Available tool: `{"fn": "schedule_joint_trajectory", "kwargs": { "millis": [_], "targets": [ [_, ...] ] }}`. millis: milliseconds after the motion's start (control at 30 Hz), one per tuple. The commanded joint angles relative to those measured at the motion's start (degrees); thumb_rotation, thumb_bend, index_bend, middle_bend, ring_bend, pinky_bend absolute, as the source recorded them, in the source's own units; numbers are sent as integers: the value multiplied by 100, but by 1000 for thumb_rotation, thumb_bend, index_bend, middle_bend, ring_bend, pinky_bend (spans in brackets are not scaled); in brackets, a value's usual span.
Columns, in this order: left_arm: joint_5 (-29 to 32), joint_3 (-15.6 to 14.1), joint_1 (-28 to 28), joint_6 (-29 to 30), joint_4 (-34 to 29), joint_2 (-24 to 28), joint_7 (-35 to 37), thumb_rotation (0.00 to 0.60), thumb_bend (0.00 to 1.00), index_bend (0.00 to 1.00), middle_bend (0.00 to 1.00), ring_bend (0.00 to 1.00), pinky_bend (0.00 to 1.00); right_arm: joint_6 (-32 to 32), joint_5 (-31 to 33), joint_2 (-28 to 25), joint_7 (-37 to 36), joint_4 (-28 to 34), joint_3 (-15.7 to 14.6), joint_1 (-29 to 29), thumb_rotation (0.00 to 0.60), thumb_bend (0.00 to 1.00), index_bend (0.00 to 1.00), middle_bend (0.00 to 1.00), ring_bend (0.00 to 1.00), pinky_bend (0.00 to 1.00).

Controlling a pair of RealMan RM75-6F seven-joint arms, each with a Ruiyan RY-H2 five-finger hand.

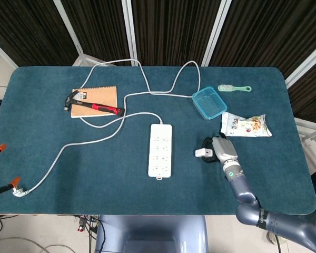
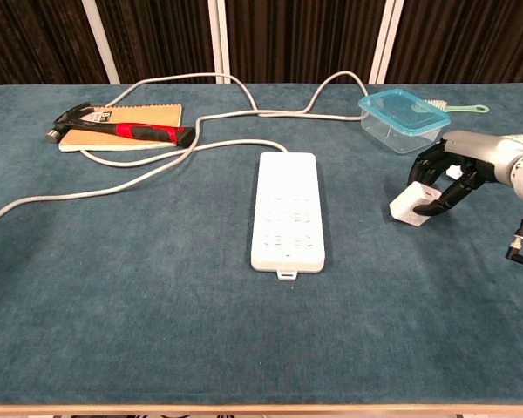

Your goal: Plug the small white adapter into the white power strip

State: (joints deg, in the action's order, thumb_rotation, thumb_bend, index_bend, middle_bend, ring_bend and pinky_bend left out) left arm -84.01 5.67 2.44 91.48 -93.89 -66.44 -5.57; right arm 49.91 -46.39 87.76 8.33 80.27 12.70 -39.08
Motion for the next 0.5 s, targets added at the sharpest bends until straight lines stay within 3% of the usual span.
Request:
{"fn": "schedule_joint_trajectory", "kwargs": {
  "millis": [33,500],
  "targets": [
    [-1,-4,1,-6,-2,0,-3,600,67,171,0,0,0,7,-5,30,-11,-34,15,-1,600,354,517,508,276,40],
    [-12,-27,9,-56,-39,31,48,600,67,167,0,0,0,88,-70,95,1,-101,97,-6,600,484,583,574,302,43]
  ]
}}
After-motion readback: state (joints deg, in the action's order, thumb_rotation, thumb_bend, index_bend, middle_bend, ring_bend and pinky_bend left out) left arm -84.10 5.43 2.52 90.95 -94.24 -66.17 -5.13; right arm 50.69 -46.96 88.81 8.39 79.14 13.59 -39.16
